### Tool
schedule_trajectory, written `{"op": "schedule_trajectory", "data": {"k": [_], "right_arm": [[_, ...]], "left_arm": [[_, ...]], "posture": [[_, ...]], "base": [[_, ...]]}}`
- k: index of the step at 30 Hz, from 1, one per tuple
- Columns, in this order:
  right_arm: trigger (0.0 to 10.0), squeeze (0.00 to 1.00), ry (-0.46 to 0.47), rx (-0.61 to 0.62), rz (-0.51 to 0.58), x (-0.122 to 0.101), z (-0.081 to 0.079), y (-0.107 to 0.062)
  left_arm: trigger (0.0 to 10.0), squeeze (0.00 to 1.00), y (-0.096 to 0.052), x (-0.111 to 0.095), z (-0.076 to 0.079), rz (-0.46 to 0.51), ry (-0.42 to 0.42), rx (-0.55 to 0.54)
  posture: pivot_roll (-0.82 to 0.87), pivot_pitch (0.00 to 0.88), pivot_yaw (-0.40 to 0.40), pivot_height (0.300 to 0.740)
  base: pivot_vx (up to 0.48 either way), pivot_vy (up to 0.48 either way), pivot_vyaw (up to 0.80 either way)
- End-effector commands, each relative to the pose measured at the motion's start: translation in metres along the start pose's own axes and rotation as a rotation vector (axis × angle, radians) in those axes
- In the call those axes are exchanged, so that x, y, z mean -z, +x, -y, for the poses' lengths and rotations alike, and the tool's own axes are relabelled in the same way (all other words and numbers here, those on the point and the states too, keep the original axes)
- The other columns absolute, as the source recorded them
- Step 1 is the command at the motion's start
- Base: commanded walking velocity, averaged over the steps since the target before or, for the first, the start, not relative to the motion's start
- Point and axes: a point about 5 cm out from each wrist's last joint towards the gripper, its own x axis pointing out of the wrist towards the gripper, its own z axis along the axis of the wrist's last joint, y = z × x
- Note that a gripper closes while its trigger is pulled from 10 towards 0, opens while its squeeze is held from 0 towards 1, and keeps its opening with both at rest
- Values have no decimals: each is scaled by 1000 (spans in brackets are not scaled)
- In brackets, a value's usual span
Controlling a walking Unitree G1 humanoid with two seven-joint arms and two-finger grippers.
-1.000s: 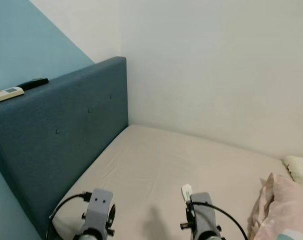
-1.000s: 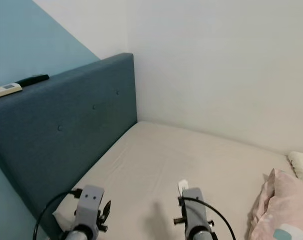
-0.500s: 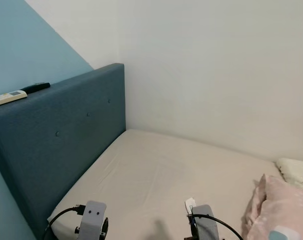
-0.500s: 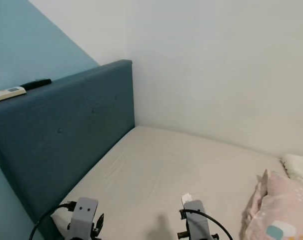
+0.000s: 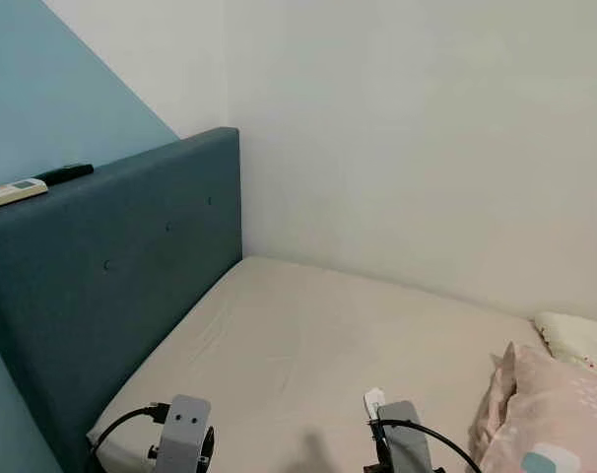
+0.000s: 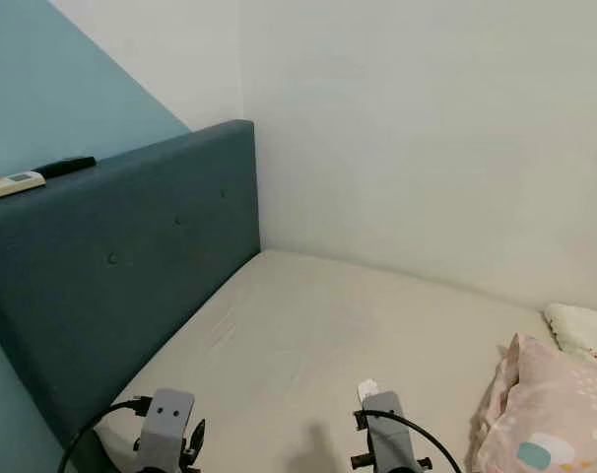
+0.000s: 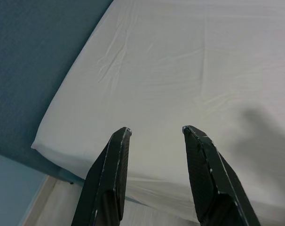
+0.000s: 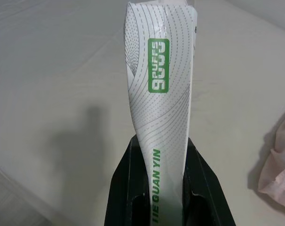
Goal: Clean up the room
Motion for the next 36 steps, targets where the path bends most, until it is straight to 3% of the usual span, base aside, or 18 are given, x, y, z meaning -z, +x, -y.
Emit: {"op": "schedule_trajectory", "data": {"k": [1,5,36], "right_arm": [[10000,0,34,5,-19,6,0,-2],[10000,0,37,2,-19,7,0,-2],[10000,0,76,9,-22,7,-2,-1]], "left_arm": [[10000,0,-1,5,2,-18,7,10],[10000,0,-1,5,2,-18,12,15],[10000,0,1,-2,1,17,21,31]], "posture": [[11,109,-59,740],[11,109,-59,740],[16,110,-42,740]], "base": [[0,0,0],[0,0,-109],[0,0,-800]]}}
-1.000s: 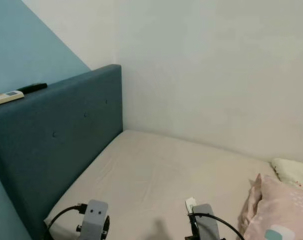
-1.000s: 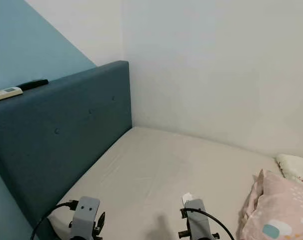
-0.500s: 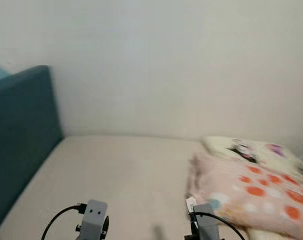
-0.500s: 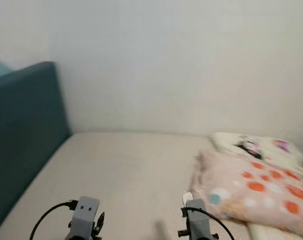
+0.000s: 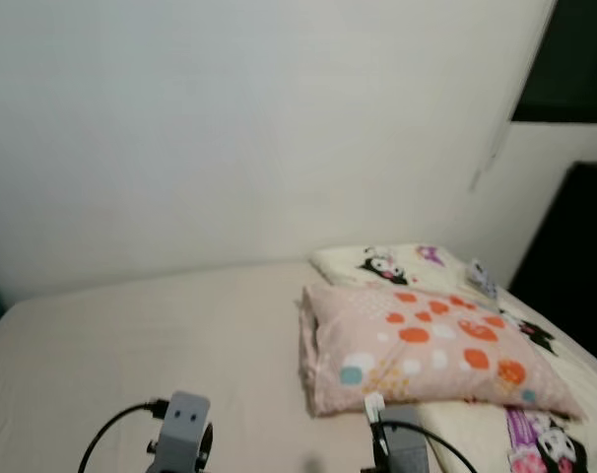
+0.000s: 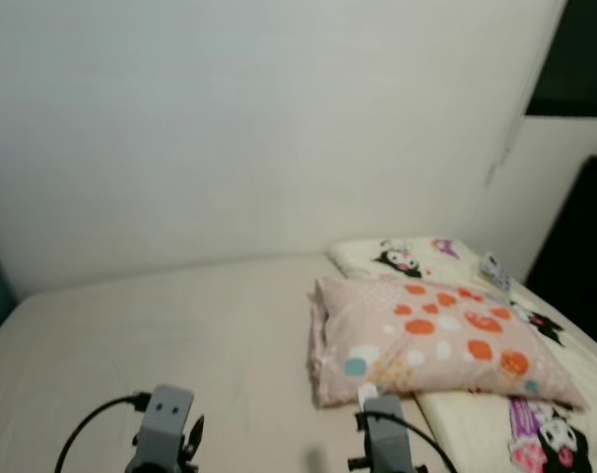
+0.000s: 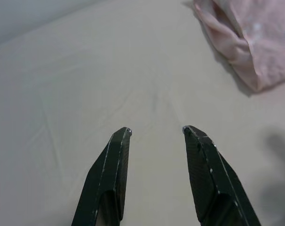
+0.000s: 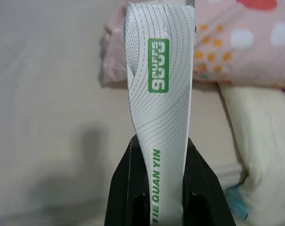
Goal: Clean up the room
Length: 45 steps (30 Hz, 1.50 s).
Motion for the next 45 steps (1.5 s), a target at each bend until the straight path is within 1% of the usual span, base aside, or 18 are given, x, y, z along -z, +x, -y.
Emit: {"op": "schedule_trajectory", "data": {"k": [1,32,45], "right_arm": [[10000,0,8,16,-16,5,5,-2],[10000,0,-6,19,-15,4,6,-1],[10000,0,-3,19,-16,6,4,-1]], "left_arm": [[10000,0,-1,2,4,-7,1,18],[10000,0,0,3,5,-6,13,24],[10000,0,0,3,4,-3,17,34]], "posture": [[16,110,-42,740],[17,107,-42,740],[18,103,-34,740]], "base": [[0,0,-800],[0,0,-800],[0,0,-800]]}}
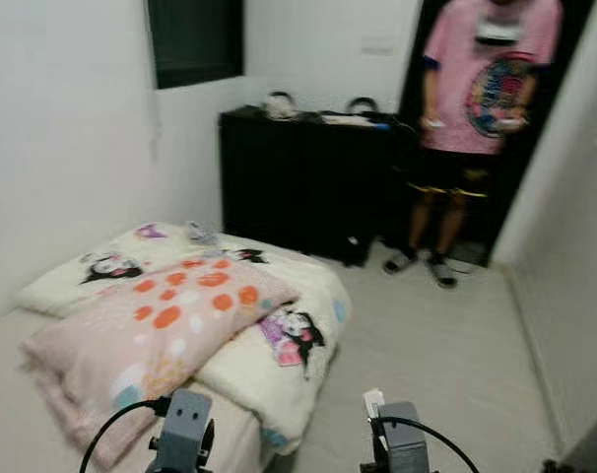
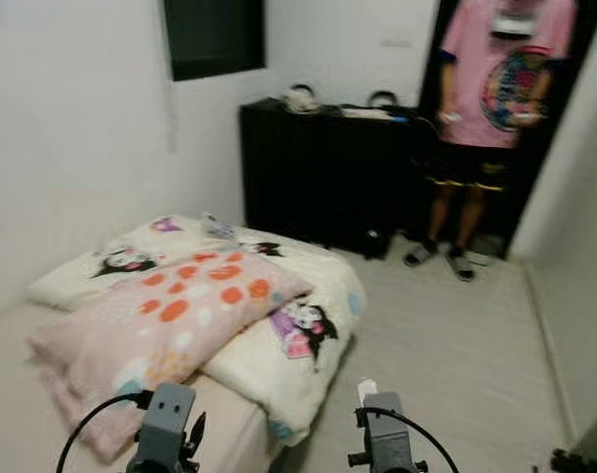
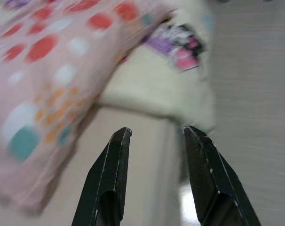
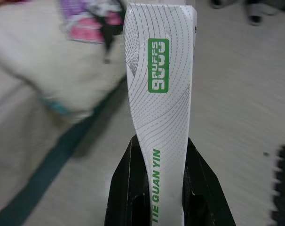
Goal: Clean up the room
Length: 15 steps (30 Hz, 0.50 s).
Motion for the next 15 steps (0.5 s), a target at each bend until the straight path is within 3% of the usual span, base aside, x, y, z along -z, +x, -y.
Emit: {"op": "schedule_trajectory", "data": {"k": [1,15], "right_arm": [[10000,0,3,-1,-9,4,-2,-1],[10000,0,4,3,-11,5,-1,-2]], "left_arm": [[10000,0,-3,5,2,-19,7,10],[10000,0,-3,5,3,-19,5,16]], "posture": [[17,103,-33,740],[14,105,-32,740]], "base": [[0,0,-800],[0,0,-800]]}}
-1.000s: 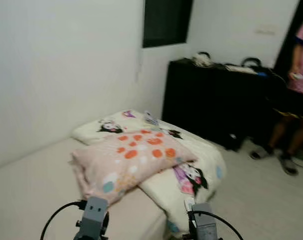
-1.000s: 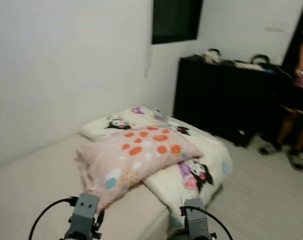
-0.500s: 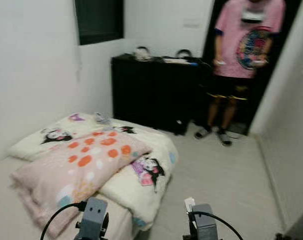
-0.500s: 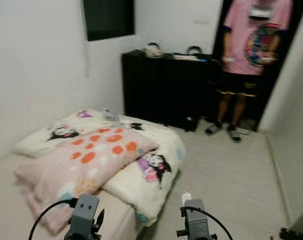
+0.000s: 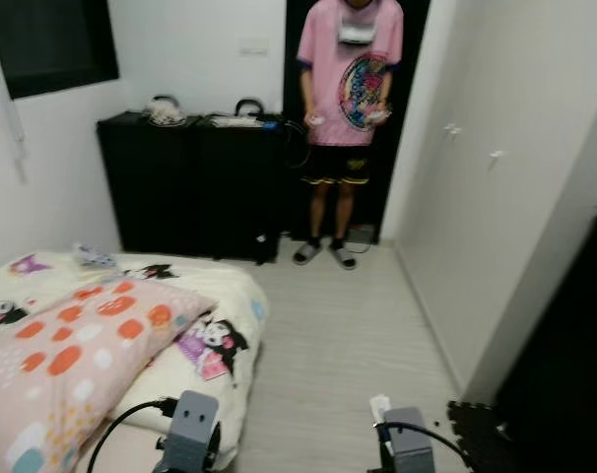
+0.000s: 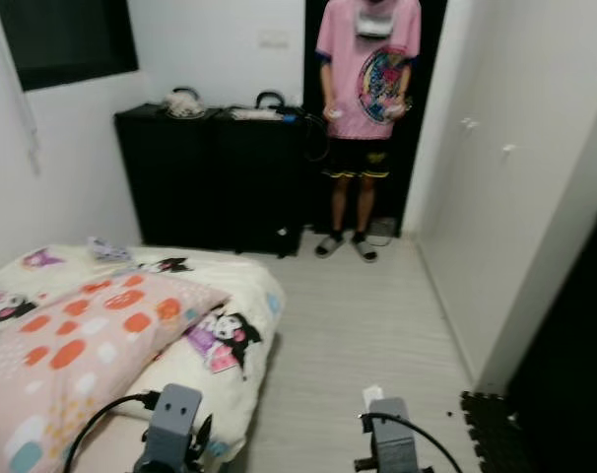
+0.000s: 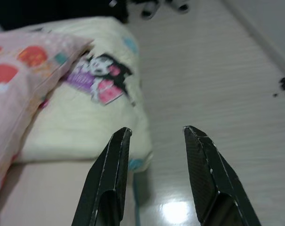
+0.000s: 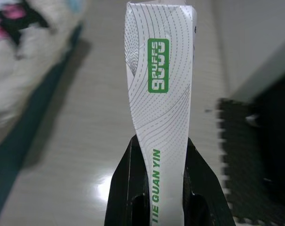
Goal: Clean up the room
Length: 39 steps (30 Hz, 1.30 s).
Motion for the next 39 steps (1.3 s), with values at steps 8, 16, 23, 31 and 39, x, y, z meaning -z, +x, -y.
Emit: {"op": "schedule_trajectory", "data": {"k": [8,16,23,31,39], "right_arm": [[10000,0,9,-11,-16,5,-6,-2],[10000,0,12,-10,-17,5,-6,-1],[10000,0,17,-7,-18,4,-6,0],[10000,0,15,-1,-16,4,-6,0],[10000,0,15,2,-17,5,-7,-1]], "left_arm": [[10000,0,-4,8,-3,-31,13,-2],[10000,0,-3,8,-3,-31,13,-1],[10000,0,-1,6,-3,-29,12,2],[10000,0,0,6,-2,-29,13,11],[10000,0,0,6,-3,-29,19,14]], "posture": [[15,106,-32,740],[15,106,-32,740],[15,107,-25,740],[17,102,-18,740],[19,99,-15,740]], "base": [[0,0,-800],[0,0,-800],[0,0,-800],[0,0,-800],[0,0,-800]]}}
